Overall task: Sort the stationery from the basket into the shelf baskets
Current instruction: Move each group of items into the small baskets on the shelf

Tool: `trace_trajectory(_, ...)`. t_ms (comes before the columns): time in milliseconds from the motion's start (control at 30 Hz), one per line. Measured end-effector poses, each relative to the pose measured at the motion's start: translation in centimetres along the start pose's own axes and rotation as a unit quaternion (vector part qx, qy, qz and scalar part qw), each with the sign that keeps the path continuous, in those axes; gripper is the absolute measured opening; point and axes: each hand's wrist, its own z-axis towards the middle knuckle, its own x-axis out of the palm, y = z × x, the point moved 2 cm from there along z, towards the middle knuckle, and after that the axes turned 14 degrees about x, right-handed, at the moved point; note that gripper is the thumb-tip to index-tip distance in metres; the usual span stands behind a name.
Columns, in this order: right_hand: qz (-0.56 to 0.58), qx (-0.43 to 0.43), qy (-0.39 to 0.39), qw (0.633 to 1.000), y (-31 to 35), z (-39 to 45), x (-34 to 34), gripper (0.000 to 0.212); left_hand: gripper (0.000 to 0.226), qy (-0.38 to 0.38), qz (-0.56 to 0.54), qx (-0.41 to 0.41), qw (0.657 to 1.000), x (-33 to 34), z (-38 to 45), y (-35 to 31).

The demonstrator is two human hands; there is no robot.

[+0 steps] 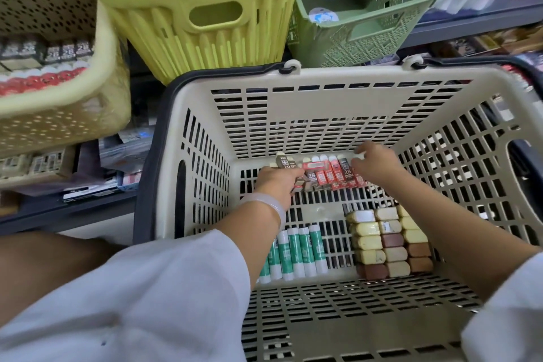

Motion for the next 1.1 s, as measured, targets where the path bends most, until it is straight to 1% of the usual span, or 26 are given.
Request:
trace_trajectory(33,0.029,-0.022,0.001,0.999,0.8,-0.5,-0.5,0.029,0.027,0.012,0.0,0.002,1.0,-0.2,-0.5,-0.4)
trace_trajectory(67,0.062,-0.043,0.03,0.997,1.6,-1.2,-0.6,0.026,0.026,0.022,-0.005,0.005,1.0,-0.5,-1.1,-0.8)
trace_trajectory(167,0.103,-0.097,0.182,0.973,3.7,-4.4,-0.3,0.02,0.025,0.042,-0.028,0.024,0.998,-1.5,-2.7,-2.1)
trace_trajectory(233,0.158,-0.119,0.265,0.944,5.0,-6.7,-0.1,0.022,0.027,0.06,-0.046,0.047,0.996,-2.3,-3.7,-3.1)
trace_trajectory(267,0.2,-0.123,0.29,0.928,5.6,-7.6,-0.3,0.023,0.025,0.07,-0.053,0.064,0.994,-2.8,-4.4,-3.8)
trace_trajectory(333,0.251,-0.141,0.291,0.912,6.6,-9.1,-1.2,0.02,0.025,0.101,-0.065,0.098,0.988,-3.8,-5.8,-5.3)
trace_trajectory(467,0.247,-0.204,0.249,0.914,8.6,-12.2,-3.7,0.014,0.021,0.209,-0.083,0.129,0.966,-6.4,-9.1,-8.1)
trace_trajectory(533,0.261,-0.226,0.241,0.907,10.0,-13.8,-4.9,0.008,0.021,0.239,-0.102,0.146,0.955,-8.1,-10.5,-9.6)
trace_trajectory(600,0.286,-0.245,0.244,0.894,11.6,-15.3,-6.0,0.008,0.023,0.254,-0.133,0.16,0.945,-10.0,-11.8,-11.1)
trace_trajectory(700,0.322,-0.265,0.267,0.869,14.4,-17.1,-7.3,0.013,0.015,0.26,-0.179,0.188,0.93,-13.5,-13.3,-13.3)
trace_trajectory(800,0.358,-0.289,0.301,0.835,18.0,-19.1,-8.2,0.017,0.016,0.255,-0.224,0.214,0.916,-17.3,-14.5,-15.5)
trace_trajectory(867,0.365,-0.318,0.313,0.817,20.9,-20.6,-8.5,0.016,0.014,0.228,-0.224,0.246,0.915,-19.9,-14.9,-17.0)
trace_trajectory(933,0.362,-0.342,0.322,0.805,24.1,-22.1,-8.4,0.016,0.011,0.187,-0.196,0.283,0.92,-22.6,-15.0,-18.4)
trace_trajectory(1000,0.352,-0.359,0.326,0.801,27.3,-23.5,-8.0,0.012,0.007,0.143,-0.163,0.317,0.923,-25.3,-14.7,-19.7)
trace_trajectory(1100,0.335,-0.356,0.306,0.817,31.6,-24.4,-7.1,0.009,0.01,0.078,-0.142,0.339,0.927,-29.1,-13.5,-21.1)
